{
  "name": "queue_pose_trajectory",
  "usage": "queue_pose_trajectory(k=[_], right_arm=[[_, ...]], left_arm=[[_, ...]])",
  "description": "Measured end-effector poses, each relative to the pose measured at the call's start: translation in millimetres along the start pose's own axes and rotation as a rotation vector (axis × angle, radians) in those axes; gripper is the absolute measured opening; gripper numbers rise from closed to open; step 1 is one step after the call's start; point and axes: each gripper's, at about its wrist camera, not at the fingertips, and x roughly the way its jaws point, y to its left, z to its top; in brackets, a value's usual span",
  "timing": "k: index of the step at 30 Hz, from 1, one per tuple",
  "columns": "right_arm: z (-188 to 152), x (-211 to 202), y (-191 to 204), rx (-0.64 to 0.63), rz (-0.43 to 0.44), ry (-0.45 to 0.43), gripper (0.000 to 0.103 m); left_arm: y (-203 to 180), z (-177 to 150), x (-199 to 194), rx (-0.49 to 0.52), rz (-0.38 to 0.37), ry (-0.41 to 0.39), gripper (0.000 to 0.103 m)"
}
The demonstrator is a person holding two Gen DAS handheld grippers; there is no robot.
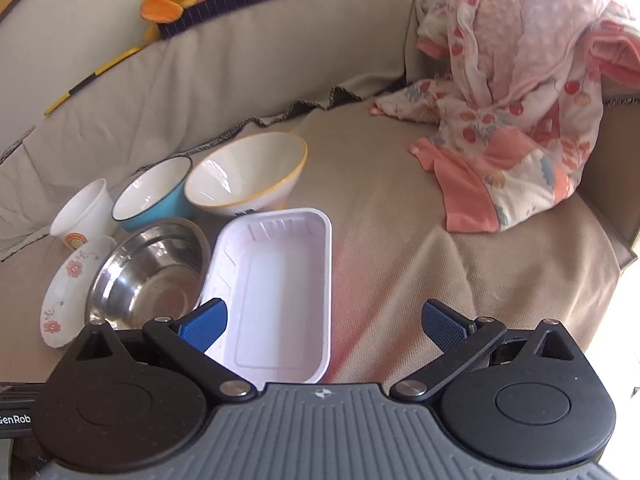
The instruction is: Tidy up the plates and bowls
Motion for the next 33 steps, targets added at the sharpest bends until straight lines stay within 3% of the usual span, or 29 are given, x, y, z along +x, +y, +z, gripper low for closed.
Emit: queue_pose_trajectory(k=[5, 7, 11, 15, 18, 23, 27, 33], right_arm=[[-3, 34, -14, 0.009, 0.04, 0.038, 0.1], [1, 50, -20, 0.042, 0.07, 0.061, 0.091], [8, 73, -21, 0.078, 0.093, 0.069, 0.06], [16, 90, -22, 0.119, 0.207, 0.095, 0.049], [18, 92, -27, 0.138, 0.214, 0.085, 0.048], [24, 82, -60, 0.196, 0.155, 0.039, 0.049], [29, 83, -88, 0.248, 0.072, 0.008, 0.049], [30, 87, -97, 0.258, 0.035, -0.003, 0.049]], left_arm=[[2, 11, 24, -0.062, 0.007, 0.027, 0.012], [3, 14, 34, -0.065, 0.029, 0.046, 0.012], [-3, 20, 39, -0.003, 0.055, 0.011, 0.011], [-11, 23, 55, 0.03, 0.062, 0.065, 0.011], [-25, 28, 65, 0.084, 0.059, 0.076, 0.011], [-49, 44, 92, 0.134, 0.014, 0.057, 0.02], [-71, 54, 125, 0.188, -0.008, 0.053, 0.02], [-73, 54, 136, 0.195, -0.004, 0.036, 0.02]])
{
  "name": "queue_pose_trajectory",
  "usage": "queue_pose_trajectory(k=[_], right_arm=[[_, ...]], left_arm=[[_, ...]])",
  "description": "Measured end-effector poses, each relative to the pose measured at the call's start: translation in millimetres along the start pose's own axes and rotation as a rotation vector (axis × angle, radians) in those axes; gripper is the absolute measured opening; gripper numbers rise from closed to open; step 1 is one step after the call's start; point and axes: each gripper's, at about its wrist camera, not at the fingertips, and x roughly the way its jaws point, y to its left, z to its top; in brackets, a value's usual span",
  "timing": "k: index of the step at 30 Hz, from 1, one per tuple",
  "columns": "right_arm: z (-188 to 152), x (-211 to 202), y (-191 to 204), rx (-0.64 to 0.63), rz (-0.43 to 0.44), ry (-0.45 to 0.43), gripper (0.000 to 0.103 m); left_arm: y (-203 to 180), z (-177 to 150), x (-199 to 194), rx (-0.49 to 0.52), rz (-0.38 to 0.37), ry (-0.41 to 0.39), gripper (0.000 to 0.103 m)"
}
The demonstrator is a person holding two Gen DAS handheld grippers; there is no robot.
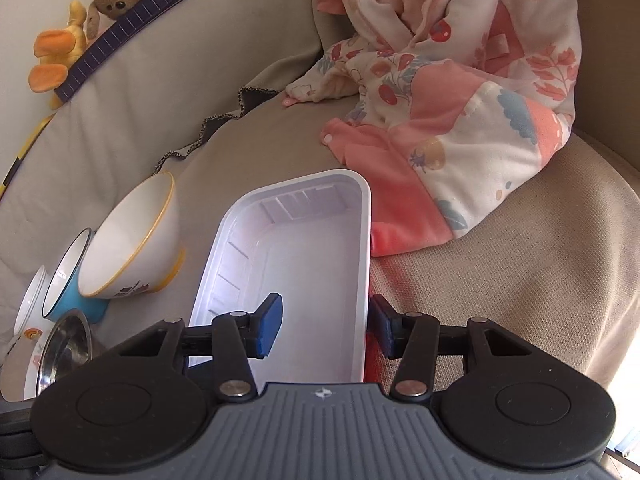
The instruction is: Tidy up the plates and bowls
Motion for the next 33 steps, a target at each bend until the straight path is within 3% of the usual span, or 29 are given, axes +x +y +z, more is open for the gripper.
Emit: queue_pose_trajectory(k=[2, 5, 7, 11, 13, 17, 21, 24, 28, 31, 33], right_arm=[[-1, -1, 4, -0.019, -0.037, -0.021, 0.05], [-3, -11, 16, -0.071, -0.14, -0.095, 0.062], [-3, -22, 25, -0.109, -0.183, -0.146, 0.063], [-2, -44, 49, -0.124, -0.101, -0.182, 0.069], [-3, -49, 68, -0.127, -0.011, -0.164, 0.073], [-18, -31, 111, -0.14, 0.174, -0.023, 0.075], [-43, 5, 149, -0.152, 0.233, 0.113, 0.075], [-59, 24, 167, -0.164, 0.215, 0.181, 0.075], [-65, 38, 173, -0.154, 0.179, 0.226, 0.076], [-61, 41, 170, -0.136, 0.197, 0.249, 0.082], [-62, 44, 170, -0.142, 0.224, 0.263, 0.094]], left_arm=[[1, 0, -8, -0.007, -0.03, 0.003, 0.02], [9, -1, -28, -0.041, -0.081, 0.029, 0.02], [15, -5, -47, -0.056, -0.13, 0.035, 0.02], [29, -16, -105, -0.04, -0.191, -0.05, 0.02], [41, -23, -136, -0.017, -0.141, -0.138, 0.02], [83, -34, -186, -0.084, 0.079, -0.315, 0.02], [131, -36, -200, -0.205, 0.27, -0.365, 0.02], [157, -36, -196, -0.28, 0.258, -0.331, 0.02], [170, -36, -185, -0.286, 0.233, -0.293, 0.02], [175, -32, -174, -0.279, 0.227, -0.266, 0.02], [175, -30, -169, -0.272, 0.214, -0.253, 0.02]])
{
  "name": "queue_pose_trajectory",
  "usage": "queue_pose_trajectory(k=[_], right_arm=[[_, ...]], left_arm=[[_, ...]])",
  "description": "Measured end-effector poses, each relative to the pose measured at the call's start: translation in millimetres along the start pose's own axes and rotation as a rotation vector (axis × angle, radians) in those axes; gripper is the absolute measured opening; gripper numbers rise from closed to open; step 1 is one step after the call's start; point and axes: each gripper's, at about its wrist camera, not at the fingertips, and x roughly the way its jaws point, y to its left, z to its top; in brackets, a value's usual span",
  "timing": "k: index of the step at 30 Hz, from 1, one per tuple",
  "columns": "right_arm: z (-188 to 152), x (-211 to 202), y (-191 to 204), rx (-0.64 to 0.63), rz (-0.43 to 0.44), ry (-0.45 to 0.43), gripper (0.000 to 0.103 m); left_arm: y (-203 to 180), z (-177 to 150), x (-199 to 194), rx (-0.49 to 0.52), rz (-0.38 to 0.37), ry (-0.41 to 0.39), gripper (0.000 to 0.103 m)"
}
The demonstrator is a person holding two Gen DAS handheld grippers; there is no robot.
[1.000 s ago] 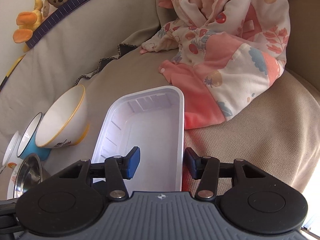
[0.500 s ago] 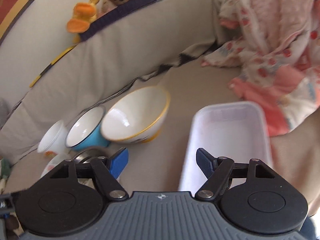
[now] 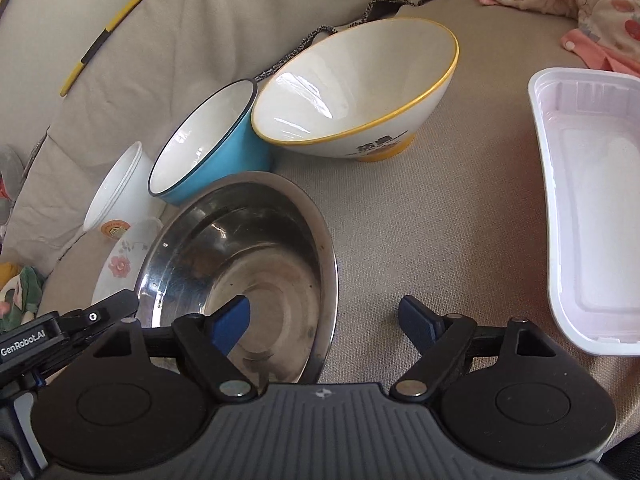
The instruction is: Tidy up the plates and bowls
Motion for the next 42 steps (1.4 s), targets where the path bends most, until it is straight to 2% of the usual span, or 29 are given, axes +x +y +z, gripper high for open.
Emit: queue_pose_trajectory(k=[2, 7, 12, 14, 17, 20, 23, 31, 34, 37, 42], right_arm=[[1, 4, 2, -0.051, 0.027, 0.027, 0.103], [0, 8, 12, -0.096, -0.026, 0.051, 0.103], [-6, 12, 30, -0.279, -0.069, 0.1, 0.103], [-9, 6, 30, -0.268, -0.077, 0.078, 0.099], [-11, -6, 28, -0.246, -0.067, 0.054, 0.081], [-12, -16, 23, -0.236, -0.116, 0.014, 0.078], [-12, -25, 13, -0.226, -0.135, 0.019, 0.073], [-21, -23, 8, -0.217, -0.188, 0.033, 0.073], [-25, -27, 9, -0.223, -0.183, 0.021, 0.079], [-27, -35, 11, -0.235, -0.182, -0.003, 0.081], [-21, -43, 8, -0.233, -0.196, -0.033, 0.081]], left_arm=[[-1, 3, 5, 0.003, -0.012, 0.014, 0.021], [-1, 5, 12, 0.013, -0.018, 0.046, 0.02], [-7, -1, 9, 0.039, -0.026, 0.062, 0.02], [-12, -4, 4, 0.053, -0.049, 0.081, 0.02], [-20, -14, 0, 0.078, -0.082, 0.137, 0.02], [-26, -27, 1, 0.108, -0.096, 0.206, 0.02], [-28, -38, 3, 0.115, -0.12, 0.243, 0.019], [-26, -29, -4, 0.096, -0.106, 0.196, 0.019], [-21, -25, -4, 0.07, -0.109, 0.186, 0.019], [-21, -23, 1, 0.06, -0.096, 0.178, 0.019], [-23, -23, 17, 0.034, -0.107, 0.203, 0.019]])
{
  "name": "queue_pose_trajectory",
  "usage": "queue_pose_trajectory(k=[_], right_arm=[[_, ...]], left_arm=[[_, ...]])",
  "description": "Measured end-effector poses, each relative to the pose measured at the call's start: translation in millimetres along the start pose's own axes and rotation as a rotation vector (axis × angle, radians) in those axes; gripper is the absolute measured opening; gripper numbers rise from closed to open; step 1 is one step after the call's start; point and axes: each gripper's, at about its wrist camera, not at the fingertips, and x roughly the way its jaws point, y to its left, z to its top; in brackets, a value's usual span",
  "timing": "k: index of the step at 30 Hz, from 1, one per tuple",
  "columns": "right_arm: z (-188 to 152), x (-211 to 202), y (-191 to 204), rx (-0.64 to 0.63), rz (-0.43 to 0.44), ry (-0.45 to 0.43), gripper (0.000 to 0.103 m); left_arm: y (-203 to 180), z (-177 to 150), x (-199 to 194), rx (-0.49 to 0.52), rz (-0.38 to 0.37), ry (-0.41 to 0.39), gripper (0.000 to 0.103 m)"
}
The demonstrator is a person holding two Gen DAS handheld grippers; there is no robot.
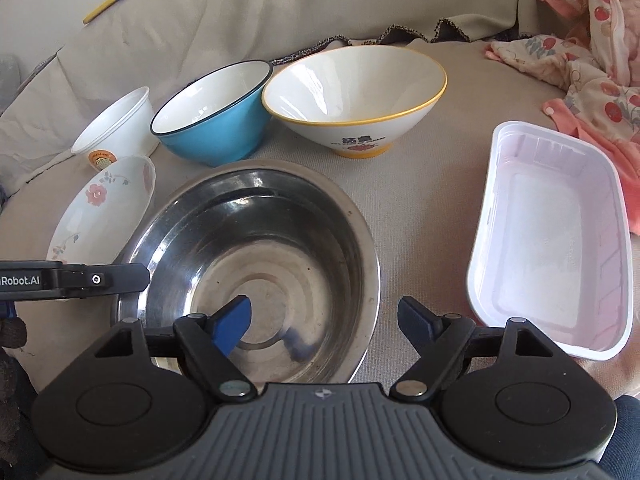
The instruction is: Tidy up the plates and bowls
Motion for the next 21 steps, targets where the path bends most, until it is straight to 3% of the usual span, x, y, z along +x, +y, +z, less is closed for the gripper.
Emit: queue_pose_trajectory(k=[2, 6, 8, 12, 15, 21], right_arm=[[2, 2, -5, 0.037, -0.01, 0.001, 0.079], [6, 8, -7, 0.058, -0.008, 0.031, 0.052], [6, 7, -5, 0.053, -0.005, 0.033, 0.046], [10, -6, 7, 0.018, -0.014, -0.01, 0.045], [20, -22, 23, -0.015, 0.023, -0.066, 0.045], [46, -12, 83, -0.138, 0.089, -0.109, 0.045]], left_arm=[[-2, 0, 7, -0.001, -0.002, 0.013, 0.019], [-8, -2, 12, 0.035, 0.018, 0.003, 0.019], [-8, -4, 8, 0.042, 0.004, -0.011, 0.019], [-2, -7, -11, 0.028, -0.023, -0.039, 0.019], [4, -2, -39, 0.024, -0.029, -0.114, 0.019], [36, 6, -82, 0.002, 0.067, -0.241, 0.019]])
